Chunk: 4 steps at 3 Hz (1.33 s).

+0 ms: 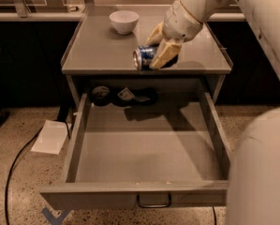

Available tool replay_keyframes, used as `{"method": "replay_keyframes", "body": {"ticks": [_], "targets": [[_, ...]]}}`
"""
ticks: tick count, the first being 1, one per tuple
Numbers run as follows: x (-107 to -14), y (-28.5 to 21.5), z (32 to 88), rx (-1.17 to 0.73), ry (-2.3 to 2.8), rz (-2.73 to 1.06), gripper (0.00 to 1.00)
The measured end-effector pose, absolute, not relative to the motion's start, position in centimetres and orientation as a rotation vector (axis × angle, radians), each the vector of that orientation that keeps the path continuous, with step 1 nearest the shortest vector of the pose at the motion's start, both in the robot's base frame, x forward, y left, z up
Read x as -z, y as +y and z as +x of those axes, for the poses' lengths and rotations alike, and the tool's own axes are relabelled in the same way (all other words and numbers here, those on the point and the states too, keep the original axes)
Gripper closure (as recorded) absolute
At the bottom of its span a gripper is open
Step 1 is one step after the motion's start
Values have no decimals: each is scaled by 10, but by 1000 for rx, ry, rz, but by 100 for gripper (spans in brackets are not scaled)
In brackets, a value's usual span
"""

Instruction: Pick pepsi can from top drawer and place on counter

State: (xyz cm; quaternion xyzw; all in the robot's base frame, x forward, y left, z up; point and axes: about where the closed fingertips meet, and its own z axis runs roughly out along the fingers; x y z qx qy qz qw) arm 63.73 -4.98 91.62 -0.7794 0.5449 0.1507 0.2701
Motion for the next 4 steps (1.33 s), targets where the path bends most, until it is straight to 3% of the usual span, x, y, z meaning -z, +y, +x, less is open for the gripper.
{"method": "replay_keyframes", "body": {"ticks": [2,4], "targets": [[-871,-40,718,-328,1461,-2226,100],[-949,-73,797,99,1405,-1964,100]]}}
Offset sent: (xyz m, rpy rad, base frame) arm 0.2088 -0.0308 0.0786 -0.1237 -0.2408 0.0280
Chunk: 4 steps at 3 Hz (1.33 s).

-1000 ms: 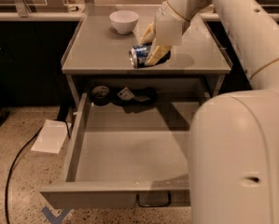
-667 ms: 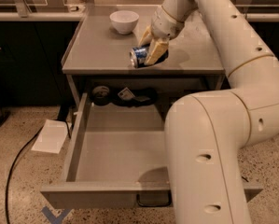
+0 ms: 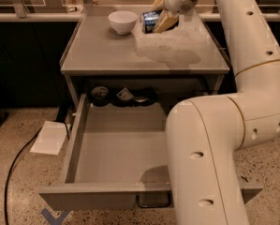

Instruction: Pick pepsi can from top drawer and place on counter

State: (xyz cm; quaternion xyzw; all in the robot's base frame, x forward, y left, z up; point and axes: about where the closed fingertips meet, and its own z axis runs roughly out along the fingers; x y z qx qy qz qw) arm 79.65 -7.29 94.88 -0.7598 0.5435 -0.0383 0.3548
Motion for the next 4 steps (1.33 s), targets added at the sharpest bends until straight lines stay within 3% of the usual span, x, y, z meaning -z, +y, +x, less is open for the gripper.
{"method": "replay_keyframes", "body": {"ticks": [4], "targets": [[-884,-107,816,-148,1569,-1698,100]]}}
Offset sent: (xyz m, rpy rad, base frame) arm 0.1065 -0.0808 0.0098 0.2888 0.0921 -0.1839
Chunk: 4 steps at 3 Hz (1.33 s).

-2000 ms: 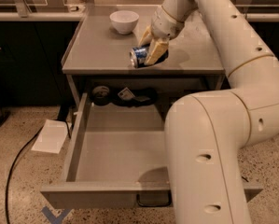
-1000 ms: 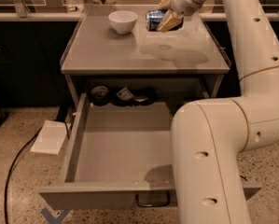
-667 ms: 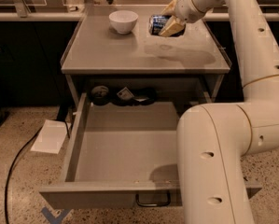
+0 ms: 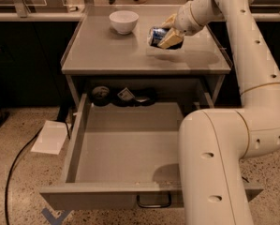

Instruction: Pick pepsi can from top drawer and place on counter

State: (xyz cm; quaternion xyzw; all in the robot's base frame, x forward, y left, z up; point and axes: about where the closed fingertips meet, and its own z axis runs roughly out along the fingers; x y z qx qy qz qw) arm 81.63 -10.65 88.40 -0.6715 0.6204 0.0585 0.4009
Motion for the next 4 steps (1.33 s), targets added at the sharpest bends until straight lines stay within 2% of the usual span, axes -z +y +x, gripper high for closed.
{"method": "replay_keyframes", "body": {"ticks": [2,3,4], "targets": [[-845,-106,798,-320,1642,-1717,100],[-846,-105,796,-320,1642,-1717,82],[-846,-105,796,-320,1642,-1717,58]]}}
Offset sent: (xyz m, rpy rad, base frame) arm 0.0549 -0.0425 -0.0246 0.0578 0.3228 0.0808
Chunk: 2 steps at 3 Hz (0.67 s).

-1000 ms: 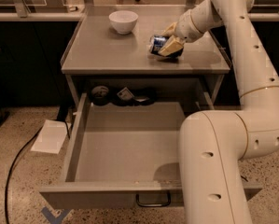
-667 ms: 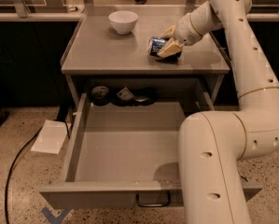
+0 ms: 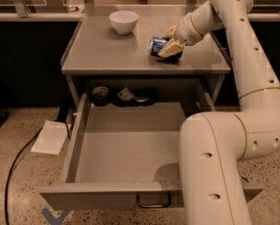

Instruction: Pick pepsi can from top drawer and place on counter

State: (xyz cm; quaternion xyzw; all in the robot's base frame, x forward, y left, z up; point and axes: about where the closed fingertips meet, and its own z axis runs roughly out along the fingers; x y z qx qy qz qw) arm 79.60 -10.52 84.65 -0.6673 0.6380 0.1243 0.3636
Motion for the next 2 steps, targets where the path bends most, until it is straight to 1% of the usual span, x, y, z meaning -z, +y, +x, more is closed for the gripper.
{"method": "replay_keyframes", "body": {"ticks": [2], "targets": [[-846,-105,796,-320,1642,-1717,12]]}}
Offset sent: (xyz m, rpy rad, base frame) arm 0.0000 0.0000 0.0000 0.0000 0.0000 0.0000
